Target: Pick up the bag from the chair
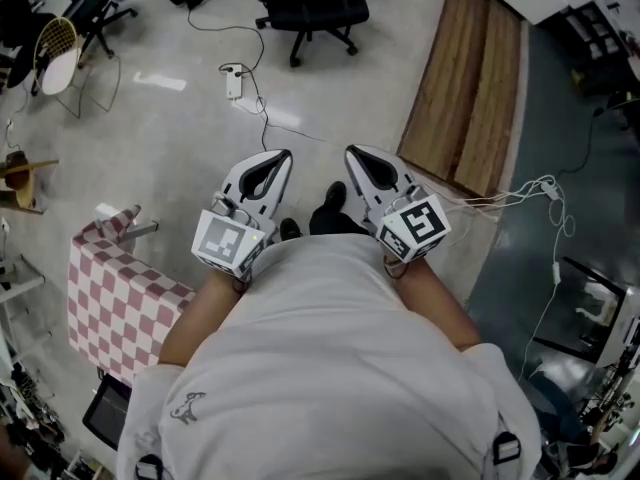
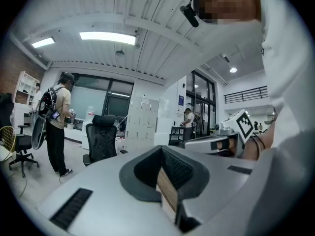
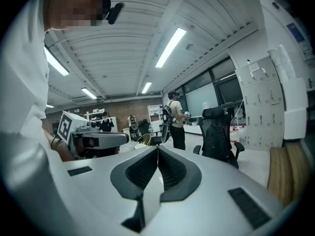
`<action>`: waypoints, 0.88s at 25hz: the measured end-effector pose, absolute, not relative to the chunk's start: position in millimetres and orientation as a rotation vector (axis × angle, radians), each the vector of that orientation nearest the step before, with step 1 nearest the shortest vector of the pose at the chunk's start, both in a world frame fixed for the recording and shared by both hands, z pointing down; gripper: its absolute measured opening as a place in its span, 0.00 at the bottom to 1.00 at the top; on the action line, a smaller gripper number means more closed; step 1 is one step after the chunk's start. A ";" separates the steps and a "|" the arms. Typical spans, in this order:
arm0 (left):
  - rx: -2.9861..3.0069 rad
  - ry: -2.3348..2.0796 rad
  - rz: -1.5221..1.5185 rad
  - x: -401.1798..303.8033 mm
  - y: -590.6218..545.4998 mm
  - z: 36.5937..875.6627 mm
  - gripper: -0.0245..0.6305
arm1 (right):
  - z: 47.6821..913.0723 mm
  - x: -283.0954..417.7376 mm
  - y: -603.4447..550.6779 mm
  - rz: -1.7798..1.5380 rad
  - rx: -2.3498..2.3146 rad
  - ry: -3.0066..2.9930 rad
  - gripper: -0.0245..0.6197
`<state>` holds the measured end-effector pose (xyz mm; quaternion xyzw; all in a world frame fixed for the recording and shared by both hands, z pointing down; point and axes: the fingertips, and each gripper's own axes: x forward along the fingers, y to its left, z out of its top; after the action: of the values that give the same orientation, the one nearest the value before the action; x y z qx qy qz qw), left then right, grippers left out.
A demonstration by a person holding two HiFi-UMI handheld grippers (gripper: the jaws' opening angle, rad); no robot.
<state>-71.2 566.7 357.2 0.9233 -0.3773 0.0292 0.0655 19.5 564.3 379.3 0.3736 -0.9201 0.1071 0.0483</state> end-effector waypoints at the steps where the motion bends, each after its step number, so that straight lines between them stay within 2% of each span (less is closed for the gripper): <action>1: 2.781 -1.140 0.094 -67.1 561.1 360.2 0.05 | 382.1 24.7 558.5 0.323 1.131 -2.793 0.09; 14: 2.770 -1.221 0.178 -1.3 461.6 367.1 0.05 | 386.2 130.1 464.2 0.310 1.102 -2.800 0.09; 22: 2.813 -1.231 0.246 16.4 421.9 368.1 0.05 | 389.8 156.1 426.5 0.334 1.118 -2.810 0.09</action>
<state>16.4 421.9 368.1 0.9128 -0.3994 0.0797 0.0309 156.1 426.5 389.8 0.3669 -0.9225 0.1095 0.0495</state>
